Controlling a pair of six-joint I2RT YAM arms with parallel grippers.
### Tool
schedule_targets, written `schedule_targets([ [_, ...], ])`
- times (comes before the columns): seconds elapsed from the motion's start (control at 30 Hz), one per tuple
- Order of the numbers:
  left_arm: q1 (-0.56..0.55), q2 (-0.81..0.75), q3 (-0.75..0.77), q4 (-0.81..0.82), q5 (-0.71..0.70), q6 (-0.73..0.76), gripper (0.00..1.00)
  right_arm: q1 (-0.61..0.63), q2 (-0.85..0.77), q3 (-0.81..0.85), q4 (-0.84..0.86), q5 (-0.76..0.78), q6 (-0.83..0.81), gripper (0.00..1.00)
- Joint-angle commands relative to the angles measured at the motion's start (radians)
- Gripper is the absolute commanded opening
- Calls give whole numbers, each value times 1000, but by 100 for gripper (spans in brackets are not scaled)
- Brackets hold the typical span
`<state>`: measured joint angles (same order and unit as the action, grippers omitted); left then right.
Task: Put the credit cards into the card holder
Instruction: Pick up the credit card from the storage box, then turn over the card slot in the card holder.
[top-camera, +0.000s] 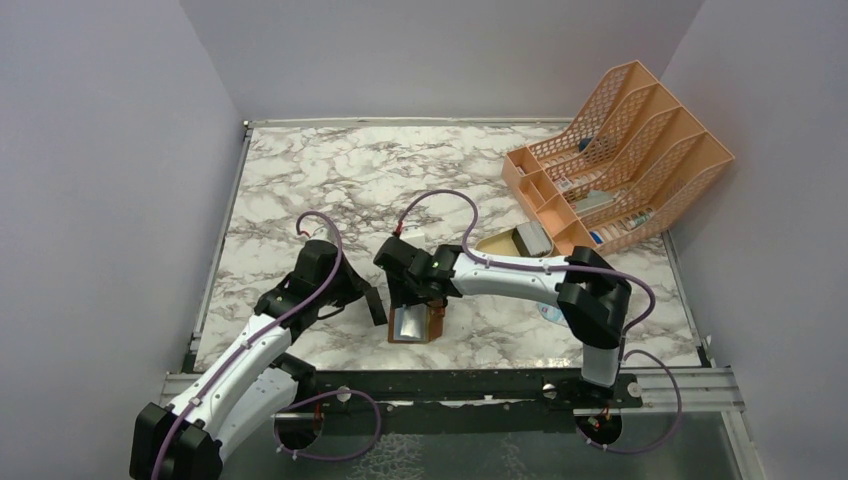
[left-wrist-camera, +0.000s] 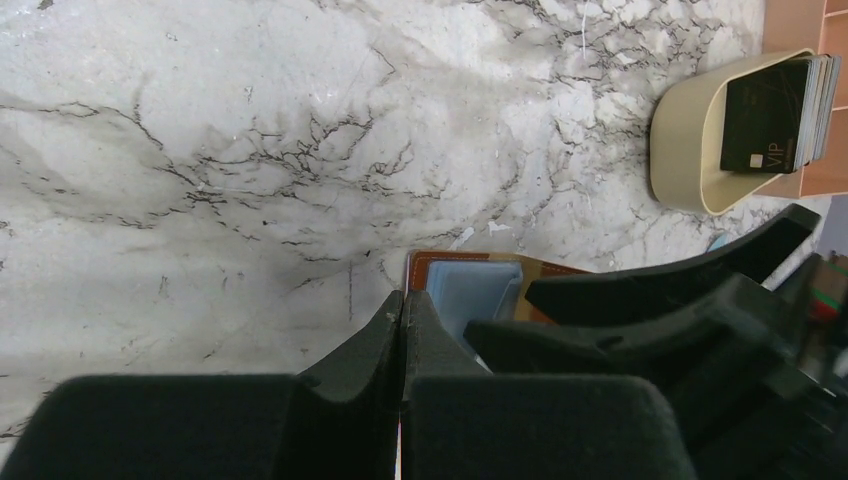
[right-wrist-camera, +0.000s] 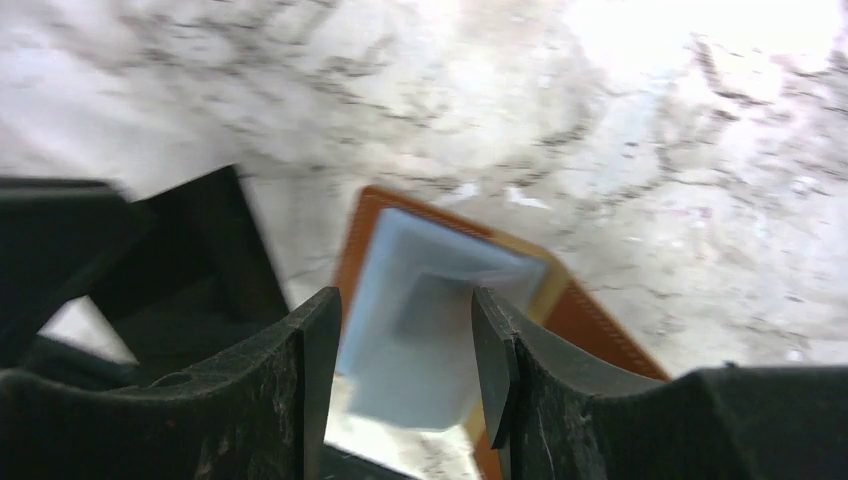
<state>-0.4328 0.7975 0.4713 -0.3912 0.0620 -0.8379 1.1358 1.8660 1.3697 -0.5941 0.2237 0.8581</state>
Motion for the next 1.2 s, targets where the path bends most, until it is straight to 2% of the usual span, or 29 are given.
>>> schedule_targets([
  [0.0, 5, -7, 3, -15, -16, 11, 0, 5, 49, 43, -153, 167, -26, 52],
  [0.33, 5, -19, 1, 6, 24, 15, 0, 5, 28, 32, -192, 204, -45, 45],
  [0.6, 5, -4, -16, 138, 216, 13, 0, 5, -103, -130, -67, 157, -90, 40],
  [0.97, 6, 74, -45, 211, 279, 14, 0, 5, -211, -248, 10, 122, -103, 39],
  [1.17, 4, 101, -93, 303, 382, -23, 0, 5, -264, -296, 38, 113, -118, 39],
])
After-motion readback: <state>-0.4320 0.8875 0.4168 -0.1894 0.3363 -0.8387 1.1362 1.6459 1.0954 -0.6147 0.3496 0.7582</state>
